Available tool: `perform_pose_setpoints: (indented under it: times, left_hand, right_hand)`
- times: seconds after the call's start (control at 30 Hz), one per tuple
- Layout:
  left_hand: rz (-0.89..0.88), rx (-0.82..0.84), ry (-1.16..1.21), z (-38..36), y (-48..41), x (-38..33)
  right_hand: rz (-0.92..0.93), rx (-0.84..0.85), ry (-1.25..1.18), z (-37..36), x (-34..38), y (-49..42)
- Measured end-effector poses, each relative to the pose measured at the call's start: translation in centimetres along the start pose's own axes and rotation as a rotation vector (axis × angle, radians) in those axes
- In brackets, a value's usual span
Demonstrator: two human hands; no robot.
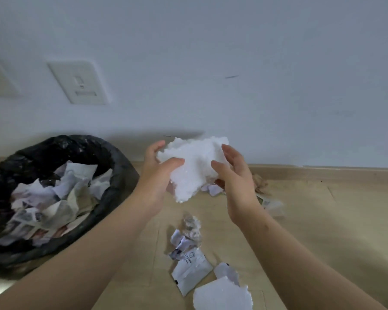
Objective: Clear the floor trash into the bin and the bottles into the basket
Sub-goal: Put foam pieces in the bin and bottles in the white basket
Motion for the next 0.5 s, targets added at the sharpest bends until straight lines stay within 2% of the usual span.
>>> perform_pose_setpoints:
  times: [0.1, 0.23, 0.5]
  left_hand:
    - [-0.100, -0.160, 0.062, 4.7, 0.5, -1.9]
    - [-0.159, -0.391, 0.167, 11.0, 1.1, -3.6]
    - [0.007, -0.505, 0.013, 20.8, -1.2, -3.3]
  right_hand:
    - [-0.010, 0.112, 0.034, -3.9, 0.1, 0.2]
    - [-0.103, 0.161, 0.086, -7.8, -1.9, 0.9]
    - [-0.261, 0.172, 0.162, -10.5, -5.4, 2.2]
Point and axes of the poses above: each hand's wrist, its own y-axis away from the middle knuckle, its own z-axis out of the back of the hand, x = y × z, the point moved 5 cm from there along -y, towards the middle knuckle, and after that the axes turned 5 degrees about -y, right-handed, at the moved point
